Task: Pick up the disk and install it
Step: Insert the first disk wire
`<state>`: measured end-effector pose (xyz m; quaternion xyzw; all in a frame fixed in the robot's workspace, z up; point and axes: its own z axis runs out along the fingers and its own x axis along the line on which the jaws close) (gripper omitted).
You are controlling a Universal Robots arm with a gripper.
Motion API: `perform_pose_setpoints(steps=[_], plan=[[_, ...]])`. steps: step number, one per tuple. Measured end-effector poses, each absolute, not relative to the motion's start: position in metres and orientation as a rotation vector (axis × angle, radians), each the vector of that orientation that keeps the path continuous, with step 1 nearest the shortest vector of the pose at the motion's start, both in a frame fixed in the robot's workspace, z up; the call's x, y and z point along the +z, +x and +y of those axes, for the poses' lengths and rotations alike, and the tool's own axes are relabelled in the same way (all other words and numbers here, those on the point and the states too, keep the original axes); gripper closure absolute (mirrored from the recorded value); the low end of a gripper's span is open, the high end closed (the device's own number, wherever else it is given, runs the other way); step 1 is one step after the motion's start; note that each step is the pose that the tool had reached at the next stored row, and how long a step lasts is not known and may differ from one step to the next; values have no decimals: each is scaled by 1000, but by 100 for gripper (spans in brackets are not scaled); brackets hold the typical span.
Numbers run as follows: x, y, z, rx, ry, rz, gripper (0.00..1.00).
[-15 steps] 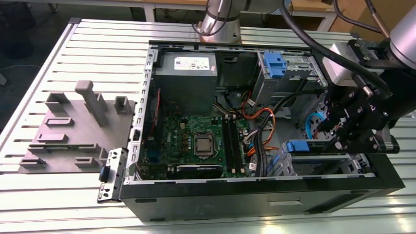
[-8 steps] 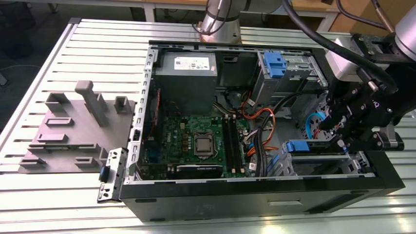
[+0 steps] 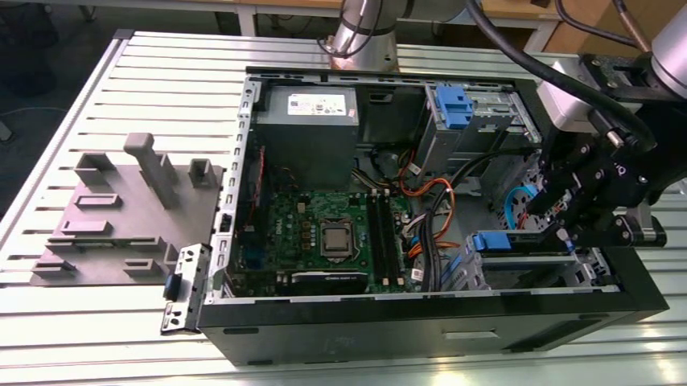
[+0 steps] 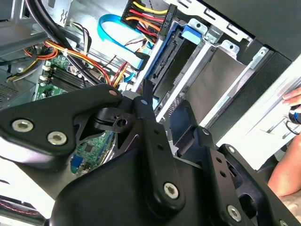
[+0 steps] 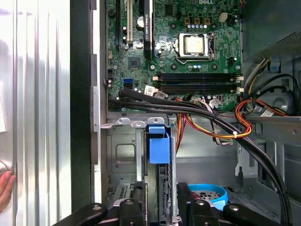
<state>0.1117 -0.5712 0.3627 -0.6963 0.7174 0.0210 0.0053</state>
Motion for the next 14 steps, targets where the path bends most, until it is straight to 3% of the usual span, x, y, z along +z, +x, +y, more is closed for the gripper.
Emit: perform_pose_setpoints(steps=[14], plan=[[363,112,-566,66,-2180,2246,58]])
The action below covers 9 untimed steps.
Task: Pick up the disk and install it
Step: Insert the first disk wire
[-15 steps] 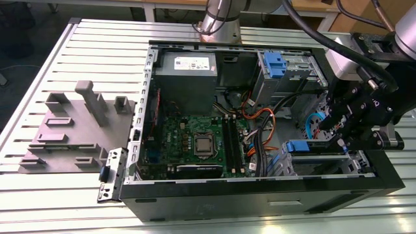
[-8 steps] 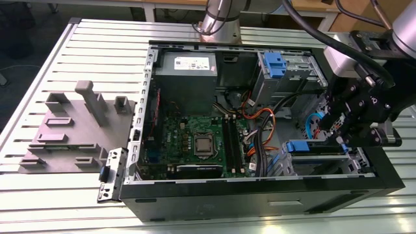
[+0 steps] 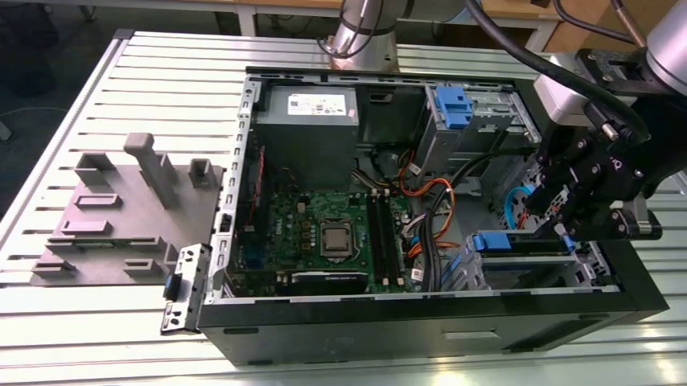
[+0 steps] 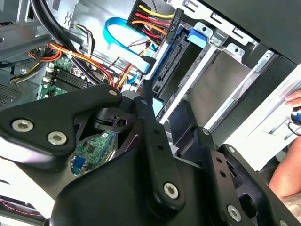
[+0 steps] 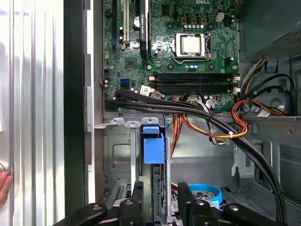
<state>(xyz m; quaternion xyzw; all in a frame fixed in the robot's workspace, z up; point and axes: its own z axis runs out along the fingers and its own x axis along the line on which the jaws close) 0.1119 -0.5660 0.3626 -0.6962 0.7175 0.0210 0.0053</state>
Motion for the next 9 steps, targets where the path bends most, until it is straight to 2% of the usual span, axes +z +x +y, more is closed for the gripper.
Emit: perform_pose_setpoints(steps=[9], plan=[[362,115,-566,66,-2180,2246,58]])
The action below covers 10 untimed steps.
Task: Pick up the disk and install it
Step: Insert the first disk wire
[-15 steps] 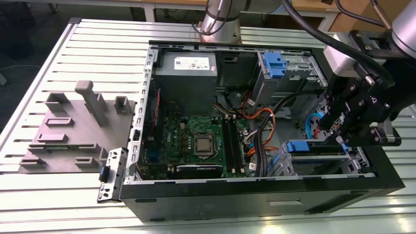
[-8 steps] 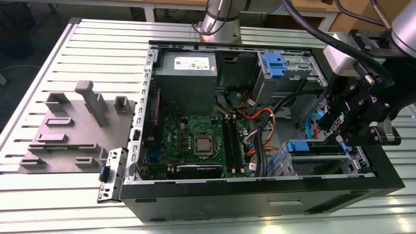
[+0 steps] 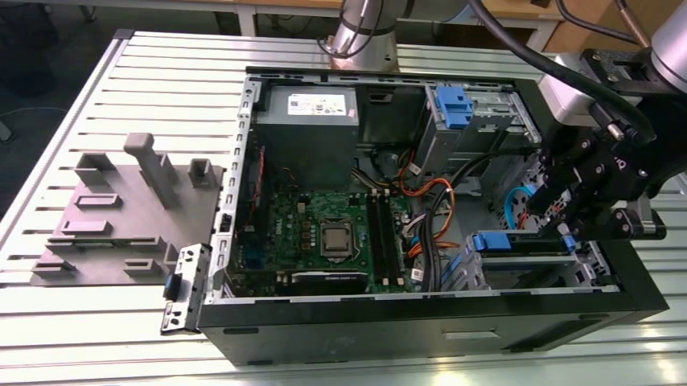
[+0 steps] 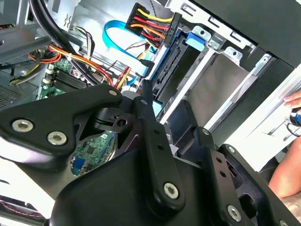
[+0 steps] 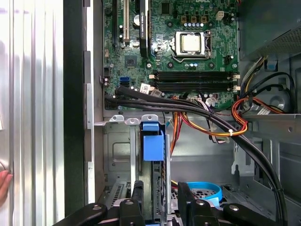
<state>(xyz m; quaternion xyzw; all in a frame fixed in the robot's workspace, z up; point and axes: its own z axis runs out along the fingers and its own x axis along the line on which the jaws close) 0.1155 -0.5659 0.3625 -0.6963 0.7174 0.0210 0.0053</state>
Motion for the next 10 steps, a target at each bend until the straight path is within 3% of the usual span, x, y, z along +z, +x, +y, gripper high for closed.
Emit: perform_pose_setpoints(steps=[10], plan=[[362,116,-558,66,-2180,2246,58]])
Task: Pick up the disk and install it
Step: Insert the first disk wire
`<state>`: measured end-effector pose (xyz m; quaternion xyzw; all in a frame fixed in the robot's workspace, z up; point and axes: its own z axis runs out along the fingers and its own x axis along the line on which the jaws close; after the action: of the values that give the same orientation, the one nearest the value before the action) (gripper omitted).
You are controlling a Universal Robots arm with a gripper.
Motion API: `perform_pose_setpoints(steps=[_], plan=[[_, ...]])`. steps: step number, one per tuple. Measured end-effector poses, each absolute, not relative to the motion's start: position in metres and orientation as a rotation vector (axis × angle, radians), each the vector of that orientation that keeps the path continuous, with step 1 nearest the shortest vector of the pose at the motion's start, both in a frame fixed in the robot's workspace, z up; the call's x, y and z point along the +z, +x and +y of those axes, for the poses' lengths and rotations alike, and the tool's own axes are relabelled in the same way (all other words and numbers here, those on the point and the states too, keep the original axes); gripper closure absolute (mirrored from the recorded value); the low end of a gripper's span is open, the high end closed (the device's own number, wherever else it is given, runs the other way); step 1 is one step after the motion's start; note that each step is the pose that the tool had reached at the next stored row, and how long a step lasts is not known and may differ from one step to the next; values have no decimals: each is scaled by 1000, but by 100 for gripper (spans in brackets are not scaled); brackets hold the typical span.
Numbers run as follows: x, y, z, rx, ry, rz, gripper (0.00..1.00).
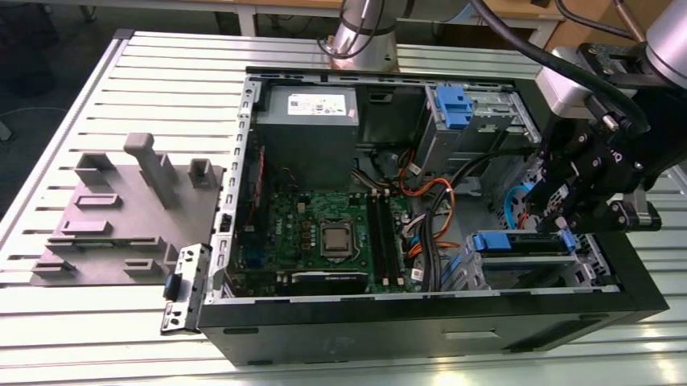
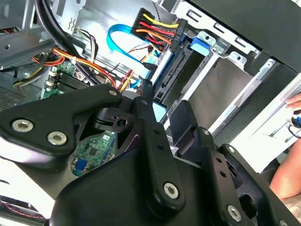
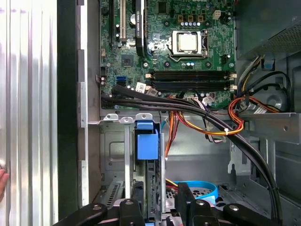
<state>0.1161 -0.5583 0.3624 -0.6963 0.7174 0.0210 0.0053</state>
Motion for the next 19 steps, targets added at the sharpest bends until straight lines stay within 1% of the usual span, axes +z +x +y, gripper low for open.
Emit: perform_pose_setpoints(steps=[7,19], plan=[[362,116,-550,66,-2180,2246,58],[372,116,-549,67,-2180,2246,58]])
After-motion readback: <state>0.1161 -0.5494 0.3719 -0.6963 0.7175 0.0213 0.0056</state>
